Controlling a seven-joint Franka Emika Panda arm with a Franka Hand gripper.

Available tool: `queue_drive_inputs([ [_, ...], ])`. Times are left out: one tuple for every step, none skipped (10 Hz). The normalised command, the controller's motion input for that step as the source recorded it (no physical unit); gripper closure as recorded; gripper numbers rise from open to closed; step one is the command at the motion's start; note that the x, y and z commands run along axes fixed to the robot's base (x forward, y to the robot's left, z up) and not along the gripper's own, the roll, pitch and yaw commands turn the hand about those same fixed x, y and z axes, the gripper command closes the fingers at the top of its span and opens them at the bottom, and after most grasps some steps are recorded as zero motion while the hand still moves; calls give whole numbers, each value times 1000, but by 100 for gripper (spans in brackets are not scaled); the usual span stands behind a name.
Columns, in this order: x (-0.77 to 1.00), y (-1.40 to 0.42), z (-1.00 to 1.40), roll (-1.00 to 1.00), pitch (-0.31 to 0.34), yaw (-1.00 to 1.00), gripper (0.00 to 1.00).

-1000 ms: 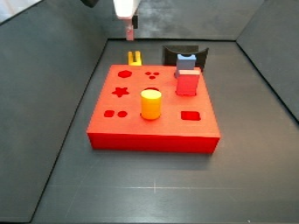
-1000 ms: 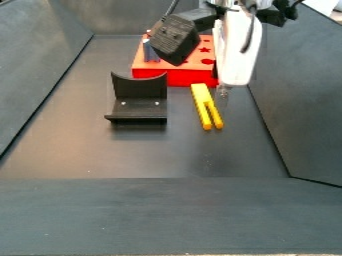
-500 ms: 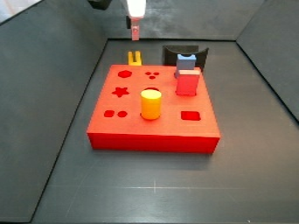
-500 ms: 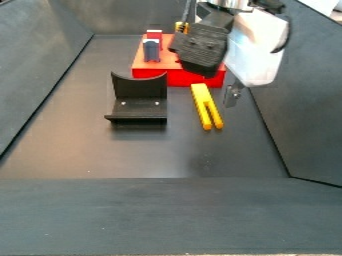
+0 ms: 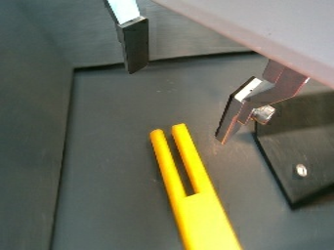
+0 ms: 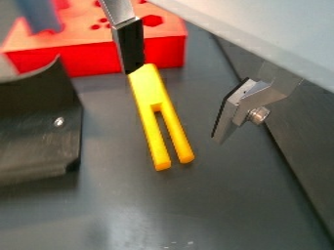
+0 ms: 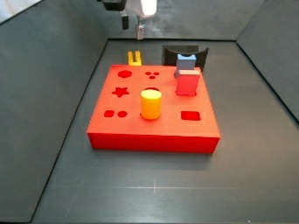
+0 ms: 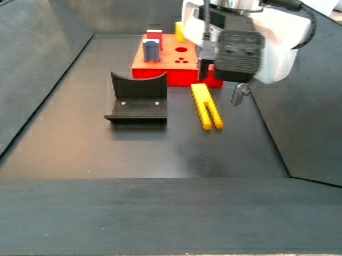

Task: Pick up the square-circle object. Move up. Rotate the square-circle object. Place the square-circle object on the fixture. Regrasp the square-circle object. Move to above the board. Insert the square-circle object.
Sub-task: Rotate the square-circle object.

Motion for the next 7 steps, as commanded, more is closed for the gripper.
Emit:
queue_drive_inputs([
  [36,-3,-44,3,-3,1000,0],
  [36,-3,-43,3,-4,1000,0],
  [36,-3,-43,3,-4,1000,0],
  [36,-3,-43,4,-4,1000,0],
  [36,-3,-43,4,-4,1000,0],
  [36,-3,-43,4,-5,1000,0],
  [36,-3,-43,5,-6,1000,0],
])
